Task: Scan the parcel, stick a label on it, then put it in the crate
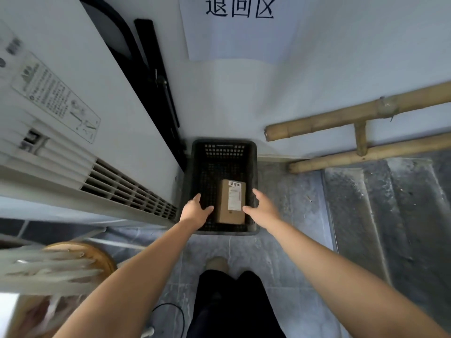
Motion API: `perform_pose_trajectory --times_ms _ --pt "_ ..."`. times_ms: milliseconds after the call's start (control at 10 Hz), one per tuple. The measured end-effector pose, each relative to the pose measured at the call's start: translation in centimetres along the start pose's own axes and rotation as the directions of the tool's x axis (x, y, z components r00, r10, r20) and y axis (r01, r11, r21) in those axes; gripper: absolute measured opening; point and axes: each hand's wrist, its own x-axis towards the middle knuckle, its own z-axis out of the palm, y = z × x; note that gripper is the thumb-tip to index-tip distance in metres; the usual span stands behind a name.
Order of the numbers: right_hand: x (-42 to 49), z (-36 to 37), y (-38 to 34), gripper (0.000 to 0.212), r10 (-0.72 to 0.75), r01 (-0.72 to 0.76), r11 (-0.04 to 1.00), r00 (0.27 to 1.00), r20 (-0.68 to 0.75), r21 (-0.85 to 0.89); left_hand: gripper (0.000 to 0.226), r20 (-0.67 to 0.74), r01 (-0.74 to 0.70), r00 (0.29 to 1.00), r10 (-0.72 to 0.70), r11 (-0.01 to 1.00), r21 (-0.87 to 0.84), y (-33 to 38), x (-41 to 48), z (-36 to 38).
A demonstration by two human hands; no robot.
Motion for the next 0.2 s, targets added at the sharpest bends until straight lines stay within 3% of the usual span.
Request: perform_pose_trajectory --times_ms 200 --pt "-3.9 -0.9 1.2 0.065 -0.049 0.049 0.999 0.999 0.002 0.000 0.068 -0.006 0.012 1.000 -0.011 0.993 0.114 -1.2 -4.6 2.2"
